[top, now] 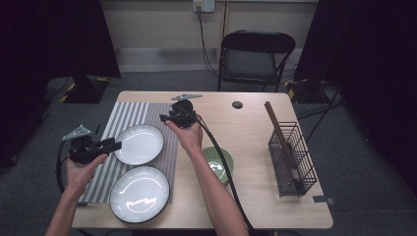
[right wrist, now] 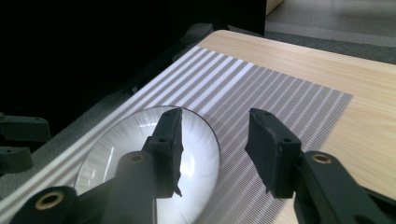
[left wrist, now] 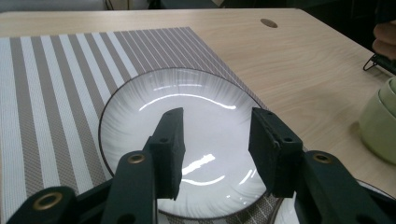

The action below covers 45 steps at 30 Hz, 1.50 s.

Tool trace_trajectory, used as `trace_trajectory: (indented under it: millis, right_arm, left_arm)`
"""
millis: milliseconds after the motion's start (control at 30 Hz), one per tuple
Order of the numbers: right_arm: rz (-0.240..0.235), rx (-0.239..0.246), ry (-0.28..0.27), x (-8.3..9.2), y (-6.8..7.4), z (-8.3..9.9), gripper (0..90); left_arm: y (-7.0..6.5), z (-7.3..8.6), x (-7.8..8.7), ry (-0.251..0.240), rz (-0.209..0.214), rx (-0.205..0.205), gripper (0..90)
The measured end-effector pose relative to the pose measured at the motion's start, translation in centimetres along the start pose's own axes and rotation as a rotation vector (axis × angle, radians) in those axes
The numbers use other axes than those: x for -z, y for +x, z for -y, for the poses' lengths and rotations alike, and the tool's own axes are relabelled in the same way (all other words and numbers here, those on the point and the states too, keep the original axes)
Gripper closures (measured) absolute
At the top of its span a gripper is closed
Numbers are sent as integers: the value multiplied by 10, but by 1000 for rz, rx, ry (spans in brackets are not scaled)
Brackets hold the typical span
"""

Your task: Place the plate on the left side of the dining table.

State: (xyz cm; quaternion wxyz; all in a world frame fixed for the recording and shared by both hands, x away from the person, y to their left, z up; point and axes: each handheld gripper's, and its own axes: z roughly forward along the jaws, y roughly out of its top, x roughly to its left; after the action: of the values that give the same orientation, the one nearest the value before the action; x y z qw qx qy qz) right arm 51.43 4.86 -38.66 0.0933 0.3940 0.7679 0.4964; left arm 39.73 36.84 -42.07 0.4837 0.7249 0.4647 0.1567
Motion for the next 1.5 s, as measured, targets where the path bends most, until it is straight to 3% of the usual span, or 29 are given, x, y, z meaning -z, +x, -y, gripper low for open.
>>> trace_trajectory:
  millis: [333, 500, 700, 767, 867, 933, 1000, 1067, 1267, 1500]
  right_arm:
    - [10, 26, 6, 42, -25, -1, 514]
    - [21, 45, 3, 63, -36, 3, 505]
    - [43, 41, 7, 86, -52, 17, 496]
    - [52, 41, 9, 93, -55, 21, 497]
    - [50, 43, 7, 102, -58, 27, 502]
    - [48, 55, 12, 110, -59, 33, 503]
    - [42, 52, 14, 115, -60, 40, 514]
    - [37, 56, 23, 119, -60, 48, 519]
    - [11, 59, 35, 136, -60, 66, 550]
    - [5, 53, 42, 152, -64, 81, 598]
  left_arm:
    - [-21, 16, 4, 28, 17, -32, 524]
    - [-32, 25, 9, 57, -2, -75, 507]
    - [-45, 31, 18, 29, 10, -65, 491]
    - [-54, 32, 18, 36, -1, -113, 487]
    - [-64, 33, 18, 49, -1, -119, 479]
    - [-70, 35, 22, 48, -3, -151, 469]
    - [-72, 38, 23, 50, -2, -141, 469]
    - [-74, 40, 20, 49, 11, -120, 469]
    - [-82, 31, 6, 50, 46, -119, 473]
    - [-102, 15, -16, 57, 116, -163, 495]
